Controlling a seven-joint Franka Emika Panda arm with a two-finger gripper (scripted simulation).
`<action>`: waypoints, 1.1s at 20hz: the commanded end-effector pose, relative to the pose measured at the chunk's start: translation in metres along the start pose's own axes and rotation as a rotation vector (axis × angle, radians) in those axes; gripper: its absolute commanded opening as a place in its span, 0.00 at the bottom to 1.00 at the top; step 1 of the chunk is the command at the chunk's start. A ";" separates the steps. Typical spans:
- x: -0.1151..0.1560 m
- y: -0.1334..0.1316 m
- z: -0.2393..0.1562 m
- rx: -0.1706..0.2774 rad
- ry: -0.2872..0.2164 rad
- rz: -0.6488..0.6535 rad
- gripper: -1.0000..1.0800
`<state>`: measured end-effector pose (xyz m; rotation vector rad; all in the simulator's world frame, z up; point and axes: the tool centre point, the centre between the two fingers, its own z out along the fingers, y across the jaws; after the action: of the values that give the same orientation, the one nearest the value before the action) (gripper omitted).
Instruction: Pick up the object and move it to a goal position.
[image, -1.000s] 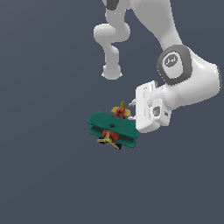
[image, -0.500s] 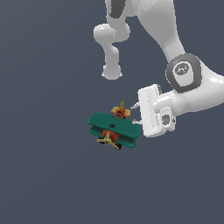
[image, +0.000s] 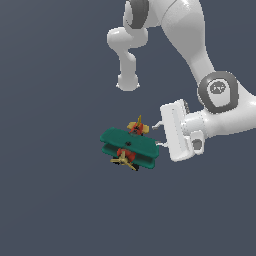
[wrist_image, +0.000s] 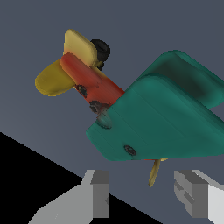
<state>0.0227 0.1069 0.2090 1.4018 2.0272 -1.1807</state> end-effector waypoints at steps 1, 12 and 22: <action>0.002 0.004 -0.002 0.004 -0.024 -0.042 0.62; 0.013 0.017 -0.007 0.036 -0.119 -0.210 0.62; 0.022 0.027 -0.010 0.083 -0.192 -0.348 0.62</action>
<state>0.0386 0.1300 0.1888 0.9747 2.1531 -1.4736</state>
